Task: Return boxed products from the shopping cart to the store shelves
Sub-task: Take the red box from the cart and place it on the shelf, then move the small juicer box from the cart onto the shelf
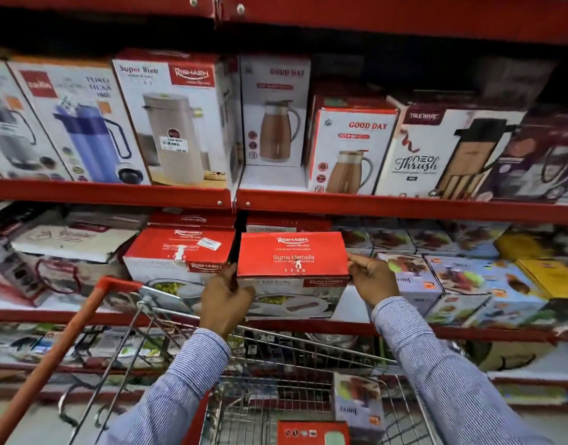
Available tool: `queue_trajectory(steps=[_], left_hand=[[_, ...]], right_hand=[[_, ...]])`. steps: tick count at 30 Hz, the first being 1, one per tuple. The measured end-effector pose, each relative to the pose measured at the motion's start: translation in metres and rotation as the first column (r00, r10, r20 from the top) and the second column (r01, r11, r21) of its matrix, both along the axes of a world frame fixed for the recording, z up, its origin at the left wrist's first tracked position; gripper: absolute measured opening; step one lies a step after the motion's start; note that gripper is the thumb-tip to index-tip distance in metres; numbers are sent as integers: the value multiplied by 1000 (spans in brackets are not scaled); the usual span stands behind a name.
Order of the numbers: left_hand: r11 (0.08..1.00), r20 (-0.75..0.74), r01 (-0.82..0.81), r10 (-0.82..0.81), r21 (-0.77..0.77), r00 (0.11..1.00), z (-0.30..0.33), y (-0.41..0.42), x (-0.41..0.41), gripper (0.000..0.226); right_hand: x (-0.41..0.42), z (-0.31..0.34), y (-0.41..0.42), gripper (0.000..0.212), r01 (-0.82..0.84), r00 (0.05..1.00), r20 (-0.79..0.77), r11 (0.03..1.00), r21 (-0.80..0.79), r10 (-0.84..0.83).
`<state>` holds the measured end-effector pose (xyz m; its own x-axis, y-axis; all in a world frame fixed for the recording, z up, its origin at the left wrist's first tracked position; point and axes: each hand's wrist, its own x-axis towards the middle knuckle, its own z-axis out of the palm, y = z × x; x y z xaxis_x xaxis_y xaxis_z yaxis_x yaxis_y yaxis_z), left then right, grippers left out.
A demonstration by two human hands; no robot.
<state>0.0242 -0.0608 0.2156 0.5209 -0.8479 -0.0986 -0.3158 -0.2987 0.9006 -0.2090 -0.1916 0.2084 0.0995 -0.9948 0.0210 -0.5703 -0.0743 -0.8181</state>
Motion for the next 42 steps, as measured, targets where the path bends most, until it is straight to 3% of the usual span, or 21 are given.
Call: queue_trajectory(steps=[12, 22, 34, 39, 42], left_hand=[[995, -90, 55, -63, -87, 994, -13, -34, 11, 59], [998, -114, 46, -50, -33, 992, -27, -38, 15, 77], [999, 122, -40, 38, 17, 992, -24, -8, -24, 71], [989, 240, 140, -150, 56, 959, -70, 17, -74, 60], [940, 72, 268, -288, 212, 955, -111, 14, -105, 48]], right_hand=[[10, -4, -28, 31, 32, 992, 120, 995, 90, -43], [20, -22, -28, 37, -69, 986, 162, 983, 168, 41], [-10, -38, -7, 46, -203, 955, 249, 969, 144, 163], [-61, -84, 37, 31, -120, 978, 191, 970, 212, 79], [-94, -122, 58, 26, 13, 991, 124, 943, 333, -58]])
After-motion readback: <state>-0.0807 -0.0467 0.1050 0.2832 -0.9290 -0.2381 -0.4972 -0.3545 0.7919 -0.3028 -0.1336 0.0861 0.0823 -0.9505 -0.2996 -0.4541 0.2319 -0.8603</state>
